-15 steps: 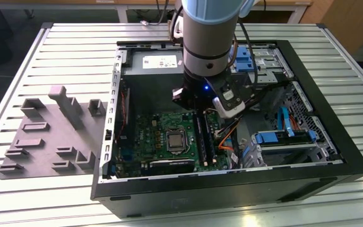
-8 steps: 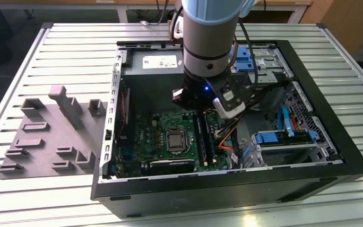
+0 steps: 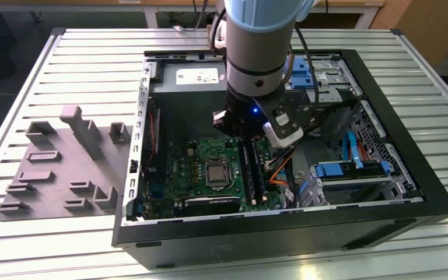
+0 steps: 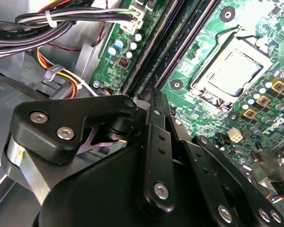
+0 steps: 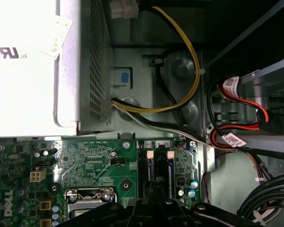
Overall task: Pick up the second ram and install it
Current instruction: 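Press down the second ram until it locks into place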
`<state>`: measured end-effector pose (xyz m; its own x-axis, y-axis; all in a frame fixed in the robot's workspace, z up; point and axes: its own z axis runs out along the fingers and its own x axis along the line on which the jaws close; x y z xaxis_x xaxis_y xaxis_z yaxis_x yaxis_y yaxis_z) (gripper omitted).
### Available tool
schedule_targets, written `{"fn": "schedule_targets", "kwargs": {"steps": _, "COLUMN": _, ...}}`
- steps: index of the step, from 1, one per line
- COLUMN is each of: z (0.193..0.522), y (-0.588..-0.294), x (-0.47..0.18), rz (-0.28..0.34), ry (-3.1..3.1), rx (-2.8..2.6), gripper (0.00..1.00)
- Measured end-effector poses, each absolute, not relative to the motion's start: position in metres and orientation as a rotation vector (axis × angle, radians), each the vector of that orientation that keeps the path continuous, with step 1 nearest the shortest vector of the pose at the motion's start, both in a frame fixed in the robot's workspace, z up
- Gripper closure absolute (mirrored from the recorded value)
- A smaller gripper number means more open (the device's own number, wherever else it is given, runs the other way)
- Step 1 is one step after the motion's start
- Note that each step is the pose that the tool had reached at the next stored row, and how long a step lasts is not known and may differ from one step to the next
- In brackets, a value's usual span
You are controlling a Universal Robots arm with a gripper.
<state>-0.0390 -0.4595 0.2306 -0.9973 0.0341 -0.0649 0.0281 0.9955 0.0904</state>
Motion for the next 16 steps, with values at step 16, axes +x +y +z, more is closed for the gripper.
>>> {"fn": "schedule_targets", "kwargs": {"steps": 16, "z": 0.2306, "y": -0.4685, "x": -0.0390, "rz": 0.138, "ry": 3.072, "rx": 0.048, "gripper": 0.89}}
